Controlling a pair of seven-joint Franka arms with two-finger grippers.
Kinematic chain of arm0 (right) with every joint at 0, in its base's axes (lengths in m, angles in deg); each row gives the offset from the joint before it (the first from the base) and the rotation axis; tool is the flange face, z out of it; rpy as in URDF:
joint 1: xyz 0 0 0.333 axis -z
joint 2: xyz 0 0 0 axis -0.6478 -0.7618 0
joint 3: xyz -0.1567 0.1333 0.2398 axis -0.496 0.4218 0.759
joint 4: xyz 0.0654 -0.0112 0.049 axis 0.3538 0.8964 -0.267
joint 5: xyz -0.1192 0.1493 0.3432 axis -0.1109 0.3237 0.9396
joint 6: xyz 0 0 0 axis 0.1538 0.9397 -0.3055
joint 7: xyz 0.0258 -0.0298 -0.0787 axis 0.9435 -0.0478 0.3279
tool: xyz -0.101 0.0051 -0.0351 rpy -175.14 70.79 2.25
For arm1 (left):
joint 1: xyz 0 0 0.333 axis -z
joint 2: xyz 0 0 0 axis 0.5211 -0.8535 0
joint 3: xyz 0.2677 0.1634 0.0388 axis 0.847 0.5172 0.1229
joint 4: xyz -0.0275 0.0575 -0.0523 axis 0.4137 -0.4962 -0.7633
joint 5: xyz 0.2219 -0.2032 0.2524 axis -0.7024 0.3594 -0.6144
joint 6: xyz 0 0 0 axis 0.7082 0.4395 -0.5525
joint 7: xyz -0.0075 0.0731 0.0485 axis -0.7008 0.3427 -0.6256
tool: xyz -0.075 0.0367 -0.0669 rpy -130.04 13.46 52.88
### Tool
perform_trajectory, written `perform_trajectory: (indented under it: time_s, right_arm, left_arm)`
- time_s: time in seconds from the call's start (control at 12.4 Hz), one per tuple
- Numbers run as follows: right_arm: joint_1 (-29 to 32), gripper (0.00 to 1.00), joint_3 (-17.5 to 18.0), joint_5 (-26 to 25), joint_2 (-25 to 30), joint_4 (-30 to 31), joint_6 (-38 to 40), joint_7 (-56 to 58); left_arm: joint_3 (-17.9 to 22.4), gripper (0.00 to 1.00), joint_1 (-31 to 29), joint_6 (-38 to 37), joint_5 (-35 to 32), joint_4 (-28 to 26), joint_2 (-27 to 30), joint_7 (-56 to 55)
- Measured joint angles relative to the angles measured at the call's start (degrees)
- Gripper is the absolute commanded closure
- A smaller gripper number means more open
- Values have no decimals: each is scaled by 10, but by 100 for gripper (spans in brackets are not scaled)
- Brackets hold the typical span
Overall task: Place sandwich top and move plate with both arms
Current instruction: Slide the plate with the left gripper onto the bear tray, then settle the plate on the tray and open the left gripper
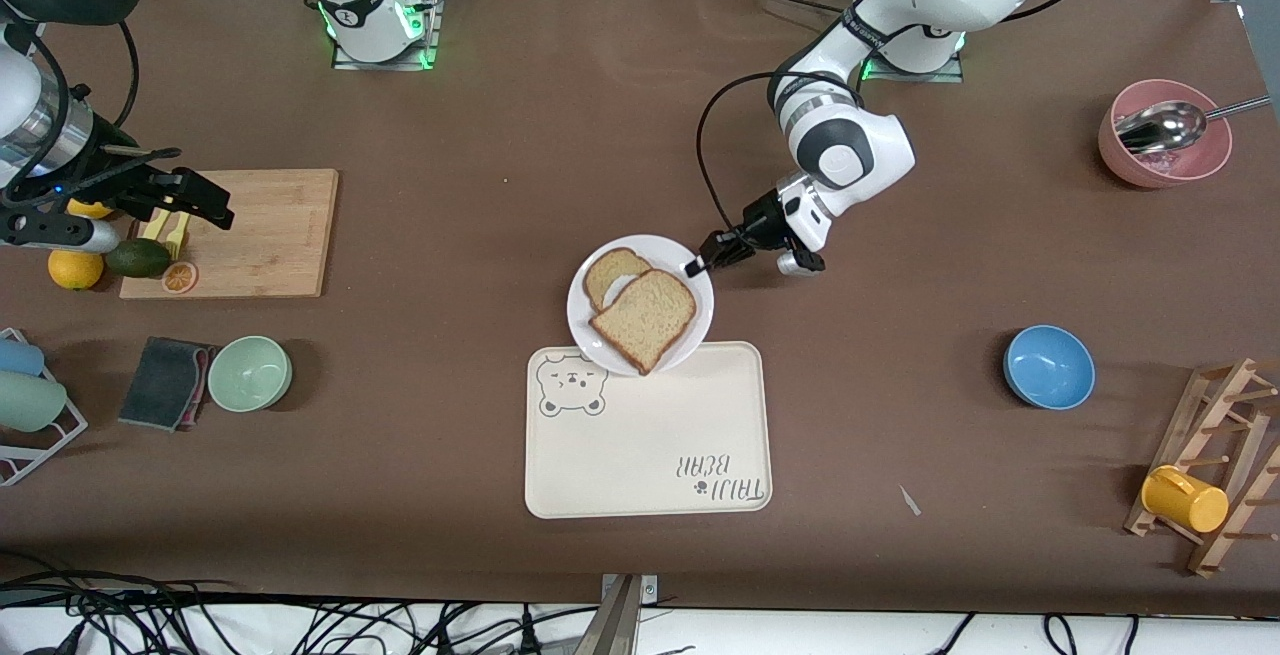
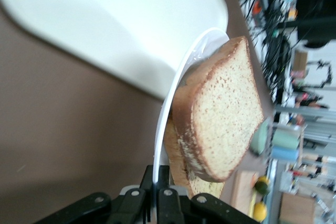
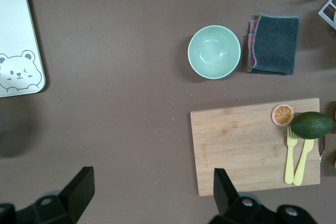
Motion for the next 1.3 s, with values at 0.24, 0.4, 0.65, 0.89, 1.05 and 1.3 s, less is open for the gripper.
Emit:
perform_trajectory:
  time_s: [0.24,0.4,0.65,0.89,1.05,1.3]
  right_arm:
    - [-9,0,1,1,-2,0,-4,0]
    - [-13,0,1,1,-3,0,-5,0]
    - [-13,0,0,0,-4,0,-14,0]
    - [-13,0,0,0,-5,0,-15,0]
    - [-13,0,0,-1,-7,2,-20,0]
    - [-18,0,1,-14,-12,7,-32,0]
  left_arm:
    - [8,100,1,48,0,109,-61,-13]
    - [30,100,6,52,0,166,-108,-13]
    - [79,100,53,52,0,225,-156,-14]
    - [117,100,102,56,0,247,-175,-31]
    - [120,100,111,57,0,259,-186,-35]
    - [121,100,114,58,0,270,-195,-35]
